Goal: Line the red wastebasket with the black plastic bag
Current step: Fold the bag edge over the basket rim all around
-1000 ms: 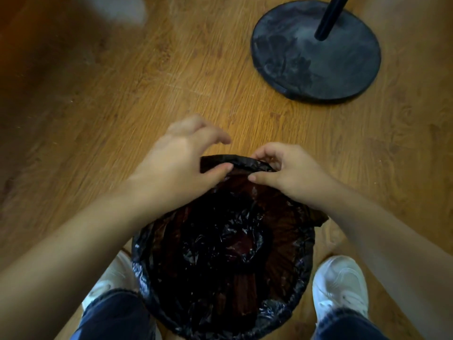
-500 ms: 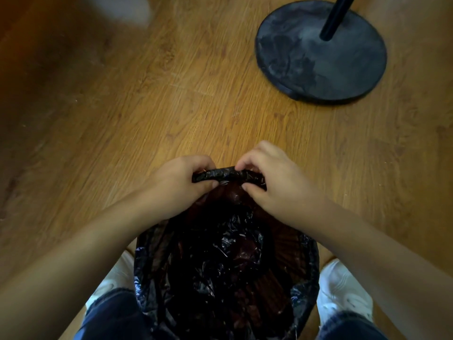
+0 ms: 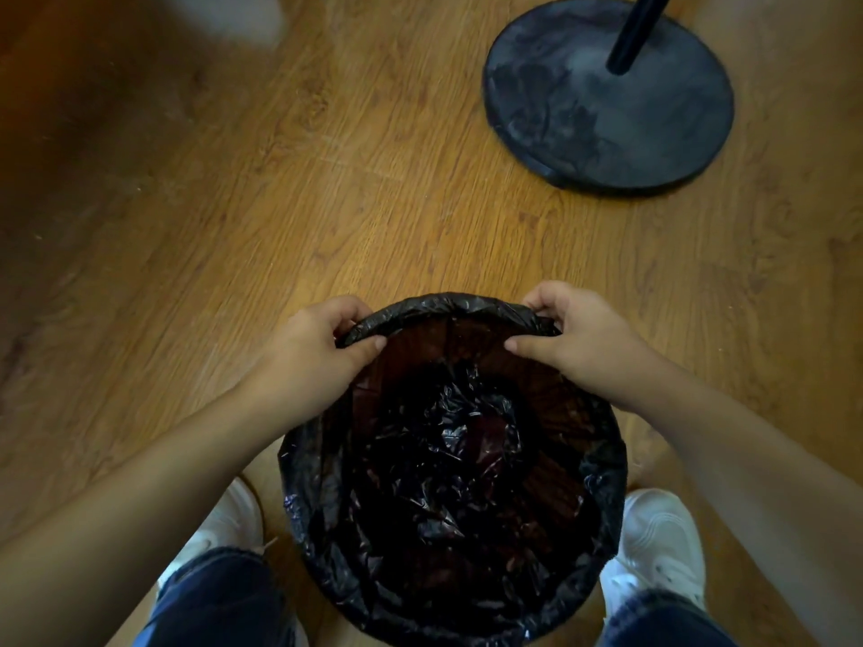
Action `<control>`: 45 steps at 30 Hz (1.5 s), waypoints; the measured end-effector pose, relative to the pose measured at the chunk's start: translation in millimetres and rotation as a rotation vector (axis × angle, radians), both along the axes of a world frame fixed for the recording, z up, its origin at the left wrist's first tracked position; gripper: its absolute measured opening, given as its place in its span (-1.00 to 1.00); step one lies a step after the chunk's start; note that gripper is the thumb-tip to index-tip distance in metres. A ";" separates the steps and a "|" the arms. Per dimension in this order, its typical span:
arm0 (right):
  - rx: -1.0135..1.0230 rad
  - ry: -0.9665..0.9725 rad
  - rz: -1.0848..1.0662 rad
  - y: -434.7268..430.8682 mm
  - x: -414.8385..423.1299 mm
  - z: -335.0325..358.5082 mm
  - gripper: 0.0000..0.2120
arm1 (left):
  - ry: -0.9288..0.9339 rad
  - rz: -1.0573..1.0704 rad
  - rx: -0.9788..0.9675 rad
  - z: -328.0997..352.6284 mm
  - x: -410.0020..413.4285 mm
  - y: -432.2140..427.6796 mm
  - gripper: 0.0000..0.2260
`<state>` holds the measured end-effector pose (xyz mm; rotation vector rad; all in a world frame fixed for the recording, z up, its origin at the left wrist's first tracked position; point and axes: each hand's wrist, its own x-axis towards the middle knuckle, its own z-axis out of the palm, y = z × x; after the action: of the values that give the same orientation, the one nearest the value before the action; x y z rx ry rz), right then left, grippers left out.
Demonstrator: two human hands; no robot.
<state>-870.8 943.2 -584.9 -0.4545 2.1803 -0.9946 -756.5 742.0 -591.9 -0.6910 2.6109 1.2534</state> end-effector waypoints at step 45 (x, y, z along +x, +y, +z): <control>-0.014 0.089 0.070 14.9 2.1 5.0 -0.80 | 0.161 -0.045 0.235 -6.1 -5.2 -2.0 -0.88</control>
<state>-868.7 958.1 -579.8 -0.5881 2.2217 -0.9693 -761.7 740.0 -598.0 -0.5061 2.5243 1.6289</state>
